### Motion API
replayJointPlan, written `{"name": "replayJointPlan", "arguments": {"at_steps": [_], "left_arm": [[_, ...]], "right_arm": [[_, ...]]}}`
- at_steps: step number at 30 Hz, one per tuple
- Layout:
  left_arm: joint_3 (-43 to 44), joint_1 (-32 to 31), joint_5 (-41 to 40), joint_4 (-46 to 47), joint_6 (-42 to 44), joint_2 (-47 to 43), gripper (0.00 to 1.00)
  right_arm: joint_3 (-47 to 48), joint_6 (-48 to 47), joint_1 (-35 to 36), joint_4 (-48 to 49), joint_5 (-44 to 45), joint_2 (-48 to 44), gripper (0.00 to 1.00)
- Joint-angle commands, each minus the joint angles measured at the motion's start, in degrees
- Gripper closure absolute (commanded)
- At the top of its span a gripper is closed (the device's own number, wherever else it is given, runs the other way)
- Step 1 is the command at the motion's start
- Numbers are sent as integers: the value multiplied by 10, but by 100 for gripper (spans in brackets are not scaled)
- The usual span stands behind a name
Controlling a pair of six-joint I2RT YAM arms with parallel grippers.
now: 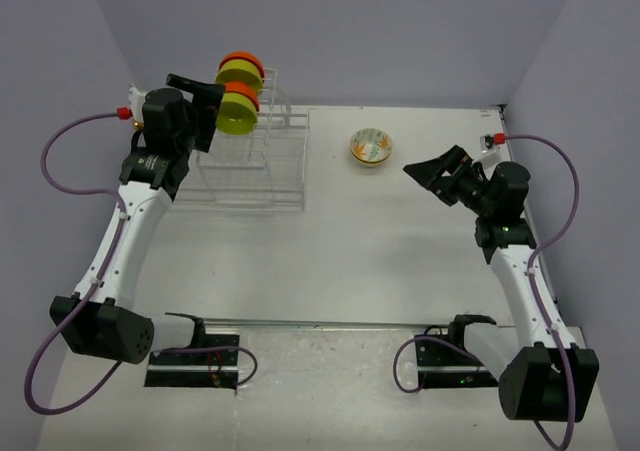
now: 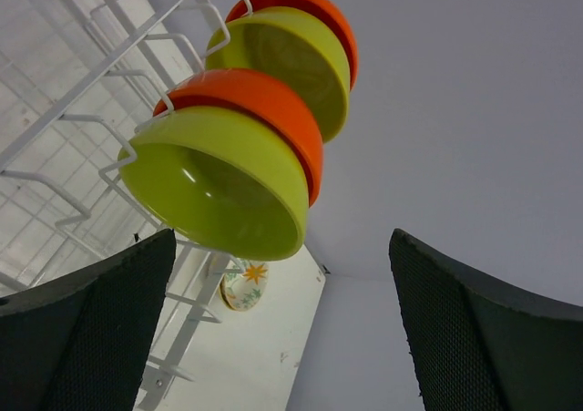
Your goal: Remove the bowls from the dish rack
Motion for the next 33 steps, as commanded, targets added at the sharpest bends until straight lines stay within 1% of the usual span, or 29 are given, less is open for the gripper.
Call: {"name": "replayJointPlan", "arguments": {"at_steps": [1,2,4,5,6,8,9,11,13,15,17,19,20,22,23,26,28,31,32,33], "left_arm": [[-18,12,74,81,-24,5,2],[-24,12,80,89,-26,11,3],[-51,12,79,117,-40,18,9],[-51,12,79,128,-40,20,14],[-62,12,79,140,-42,22,21],[-71,12,77,162,-44,26,25],[-74,12,76,171,-46,27,29],[-76,12,71,173,-48,33,33],[-79,12,68,180,-48,37,36],[-87,12,60,189,-48,35,47],[-97,12,56,196,-50,32,50],[-100,12,56,202,-54,32,61],[-103,12,62,204,-56,32,68],[-105,12,67,208,-58,31,69],[-106,12,68,209,-61,30,77],[-110,12,62,209,-61,26,84],[-112,12,60,208,-61,24,85],[-120,12,55,225,-66,17,95],[-130,12,56,230,-69,16,100],[-133,12,57,250,-68,15,100]], "right_arm": [[-7,-6,-9,27,-28,14,1],[-6,-6,-11,27,-30,16,1],[-7,-7,-14,27,-34,19,1],[-8,-7,-15,27,-34,18,1],[-10,-10,-16,27,-34,17,1],[-12,-11,-20,27,-33,16,1],[-12,-11,-24,27,-33,15,1],[-10,-11,-25,27,-34,19,1],[-12,-12,-25,29,-34,20,1],[-12,-12,-25,30,-34,22,1],[-12,-14,-27,30,-34,23,1],[-11,-15,-27,29,-34,23,1],[-12,-17,-28,29,-35,22,1],[-13,-18,-29,27,-34,21,1],[-13,-19,-28,27,-34,22,1],[-14,-20,-31,26,-36,19,1],[-14,-22,-31,26,-34,16,1],[-12,-31,-33,16,-20,16,1],[-10,-35,-34,13,-16,15,1],[-10,-36,-36,13,-13,16,1]]}}
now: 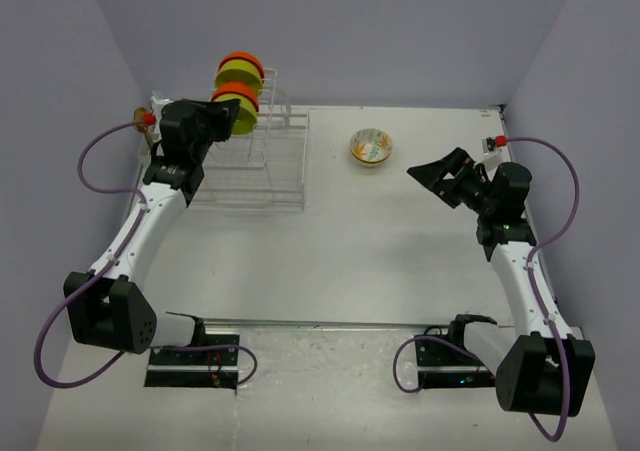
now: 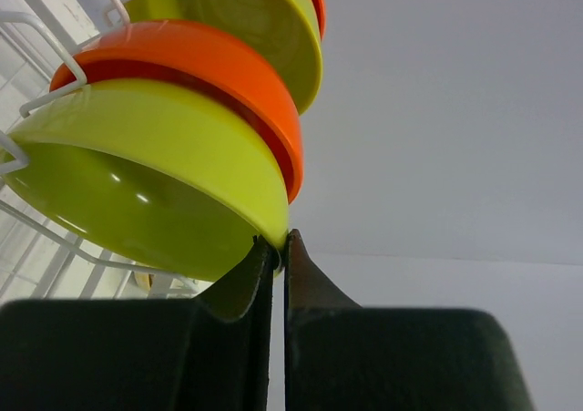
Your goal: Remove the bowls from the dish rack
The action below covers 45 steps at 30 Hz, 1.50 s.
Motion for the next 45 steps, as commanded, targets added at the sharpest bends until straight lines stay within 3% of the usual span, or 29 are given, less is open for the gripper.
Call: {"name": "replayJointPlan", "arguments": {"at_steps": [1,8,17,32,41,45], "left_arm": [[-19,9,-19,21,5,-19,100],[-22,9,-34,30,26,-48,100],[-51,9,-22,133,71,-86,100],[-78,8,-19,113,74,-147,100],[-115,-7,36,142,169,-204,100],[-131,-77,77,159,270,-238,100]], "right_arm": [[1,-20,-7,7,5,-6,1],[1,-27,-9,5,11,-4,1],[-1,-30,-10,3,12,-2,1],[-1,-31,-10,3,15,-5,1],[-2,-17,-10,30,-30,-9,1],[-12,30,-10,99,-91,-29,1]]}}
